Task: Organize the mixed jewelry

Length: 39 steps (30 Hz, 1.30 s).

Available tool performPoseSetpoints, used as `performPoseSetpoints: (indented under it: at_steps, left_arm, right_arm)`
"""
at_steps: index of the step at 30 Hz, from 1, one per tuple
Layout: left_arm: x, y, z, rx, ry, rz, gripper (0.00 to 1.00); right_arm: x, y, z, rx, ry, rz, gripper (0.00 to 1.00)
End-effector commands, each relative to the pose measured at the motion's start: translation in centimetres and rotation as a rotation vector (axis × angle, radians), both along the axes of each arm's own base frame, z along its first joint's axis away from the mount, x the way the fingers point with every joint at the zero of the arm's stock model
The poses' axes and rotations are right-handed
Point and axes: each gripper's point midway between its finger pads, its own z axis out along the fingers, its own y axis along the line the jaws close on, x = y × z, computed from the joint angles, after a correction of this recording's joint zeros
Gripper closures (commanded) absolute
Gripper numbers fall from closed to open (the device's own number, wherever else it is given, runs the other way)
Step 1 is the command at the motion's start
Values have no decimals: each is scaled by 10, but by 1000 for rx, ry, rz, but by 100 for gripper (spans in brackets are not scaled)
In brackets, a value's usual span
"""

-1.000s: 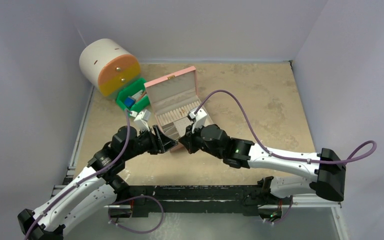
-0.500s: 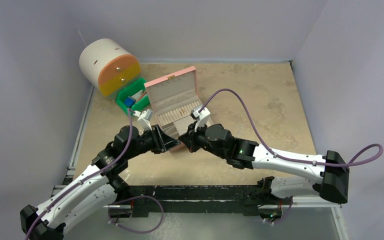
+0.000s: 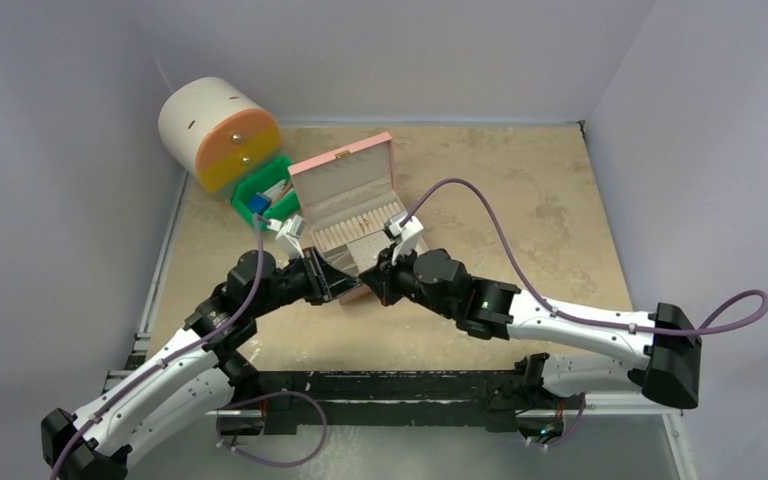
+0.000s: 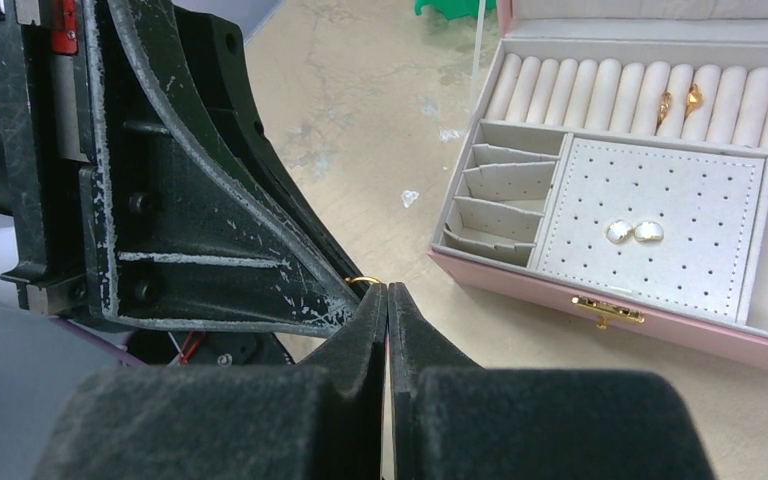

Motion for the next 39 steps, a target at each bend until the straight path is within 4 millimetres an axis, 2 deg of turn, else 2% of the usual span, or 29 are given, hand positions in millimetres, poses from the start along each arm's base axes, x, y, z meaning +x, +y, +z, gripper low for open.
performPoseSetpoints:
  at_steps: [1, 5, 13, 16, 20, 25, 32, 34, 39]
  left_arm:
    - [2, -3, 18, -51, -45, -9, 88]
    - [2, -3, 17, -46, -45, -9, 100]
    - [1, -1, 18, -43, -56, -6, 100]
    - [-1, -1, 19, -39, -68, -19, 100]
    - [-7, -5, 26, -50, -100, -71, 100]
    - [-17, -9, 35, -56, -156, -149, 100]
    - [-37, -15, 49, -92, -218, -279, 100]
    - [-44, -17, 62, -132, -269, -316, 100]
    - [-60, -16, 81, -184, -336, -392, 100]
  right_arm:
    - [0, -1, 18, 53, -42, 3, 100]
    - [-1, -2, 17, 55, -41, 4, 100]
    - [-5, -3, 19, 73, -35, 17, 100]
    - [-8, -6, 20, 86, -20, 20, 91]
    - [-26, -8, 21, 109, 17, 94, 74]
    - [-40, -19, 34, 142, 7, 146, 65]
    - [-62, -27, 46, 195, 24, 251, 58]
    - [-68, -27, 48, 211, 34, 285, 57]
    - [-81, -27, 58, 278, 33, 366, 57]
